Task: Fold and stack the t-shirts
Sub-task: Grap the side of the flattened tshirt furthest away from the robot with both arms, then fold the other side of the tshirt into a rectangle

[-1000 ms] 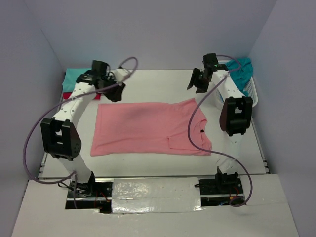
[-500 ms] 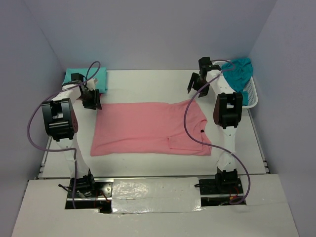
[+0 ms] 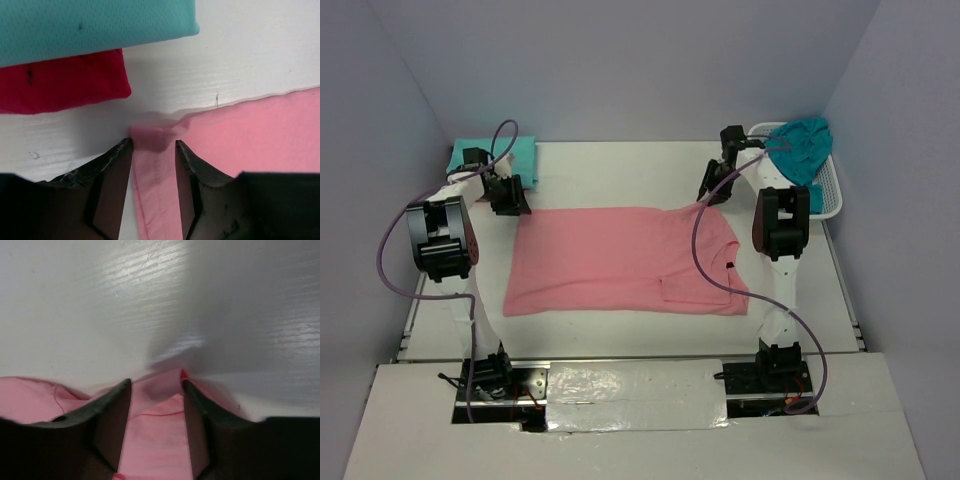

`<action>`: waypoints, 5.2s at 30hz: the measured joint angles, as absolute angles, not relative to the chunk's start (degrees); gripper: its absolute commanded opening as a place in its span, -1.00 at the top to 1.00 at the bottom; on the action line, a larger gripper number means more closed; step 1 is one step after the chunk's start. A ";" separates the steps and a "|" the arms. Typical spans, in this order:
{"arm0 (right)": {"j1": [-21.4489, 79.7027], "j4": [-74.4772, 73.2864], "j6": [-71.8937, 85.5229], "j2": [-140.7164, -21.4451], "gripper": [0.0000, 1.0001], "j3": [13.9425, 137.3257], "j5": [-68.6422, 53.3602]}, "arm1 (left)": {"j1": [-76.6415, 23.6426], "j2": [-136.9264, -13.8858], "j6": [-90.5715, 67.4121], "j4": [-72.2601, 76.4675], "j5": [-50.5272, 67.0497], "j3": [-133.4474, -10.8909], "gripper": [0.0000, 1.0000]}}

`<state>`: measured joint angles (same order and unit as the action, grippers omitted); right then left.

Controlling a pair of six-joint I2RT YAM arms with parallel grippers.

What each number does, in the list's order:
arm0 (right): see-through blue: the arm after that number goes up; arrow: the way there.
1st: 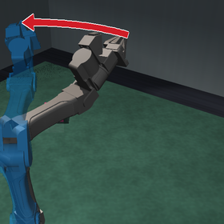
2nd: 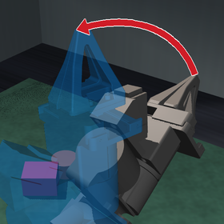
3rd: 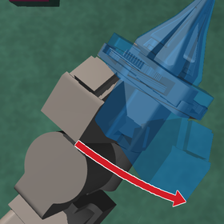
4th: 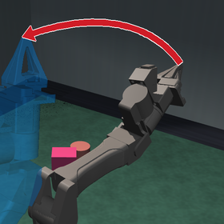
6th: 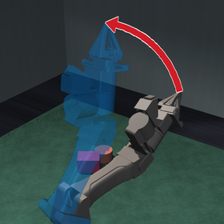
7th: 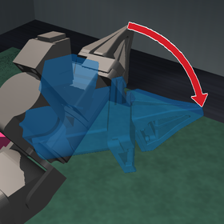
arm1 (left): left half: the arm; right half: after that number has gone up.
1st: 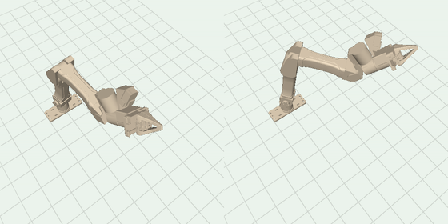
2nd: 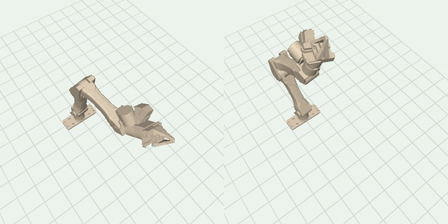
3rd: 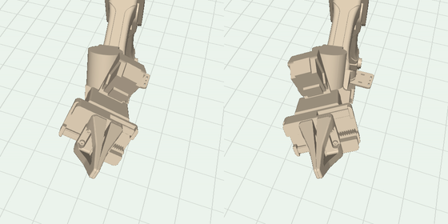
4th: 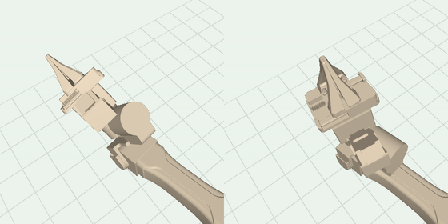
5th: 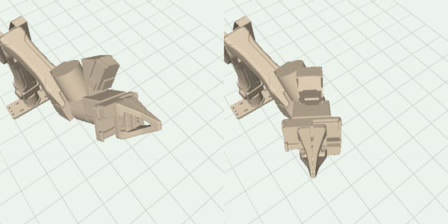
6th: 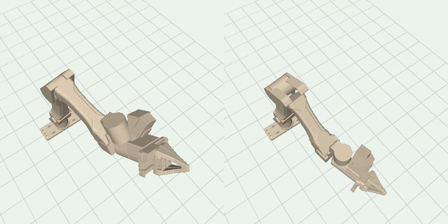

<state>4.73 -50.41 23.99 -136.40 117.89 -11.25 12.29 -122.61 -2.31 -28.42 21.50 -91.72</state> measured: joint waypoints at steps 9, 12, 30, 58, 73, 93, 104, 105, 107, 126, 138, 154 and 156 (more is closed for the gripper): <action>4.73 -49.25 24.40 -136.40 0.80 116.18 -12.60 | 12.25 -123.76 -3.03 -26.48 26.52 -90.80 1.00; 4.73 -49.17 23.57 -136.35 1.00 116.16 -12.10 | 12.25 -123.17 -2.68 -25.54 28.21 -89.36 1.00; 8.16 -34.04 18.76 -96.49 1.00 72.79 -7.53 | 12.19 -101.19 19.49 -34.30 24.82 -74.04 1.00; 7.46 -32.93 22.48 -93.89 1.00 66.74 -3.57 | 12.21 -108.22 26.46 -38.11 21.32 -85.67 1.00; 7.25 -33.76 22.72 -79.50 1.00 49.32 -3.73 | 13.41 -97.76 32.27 -38.96 25.15 -69.14 1.00; 7.22 -30.98 24.38 -81.36 1.00 42.26 -6.70 | 21.82 -99.20 36.60 -50.17 33.01 -74.15 1.00; 7.22 -30.85 23.86 -81.38 1.00 42.26 -6.22 | 14.96 -102.19 30.09 -44.49 22.31 -70.72 0.32; 7.22 -30.85 23.75 -81.38 1.00 42.26 -6.24 | 15.09 -102.19 29.61 -43.94 21.63 -70.74 0.33; 7.22 -30.83 23.70 -81.38 1.00 42.26 -6.24 | 15.09 -102.37 29.47 -43.33 20.95 -70.74 0.31; 7.22 -30.85 22.85 -81.91 1.00 42.26 -5.56 | 14.90 -102.45 28.40 -45.80 25.23 -69.28 -0.08; 7.22 -30.79 22.83 -82.65 1.00 42.26 -5.54 | 14.90 -101.82 28.40 -46.54 25.80 -68.47 0.45; 5.63 -35.59 19.49 -93.10 1.00 66.92 -4.08 | 14.83 -105.71 24.93 -45.52 28.03 -83.68 1.00; 4.97 -35.86 18.83 -96.36 1.00 74.37 -3.62 | 14.79 -107.50 23.27 -43.38 28.99 -87.85 1.00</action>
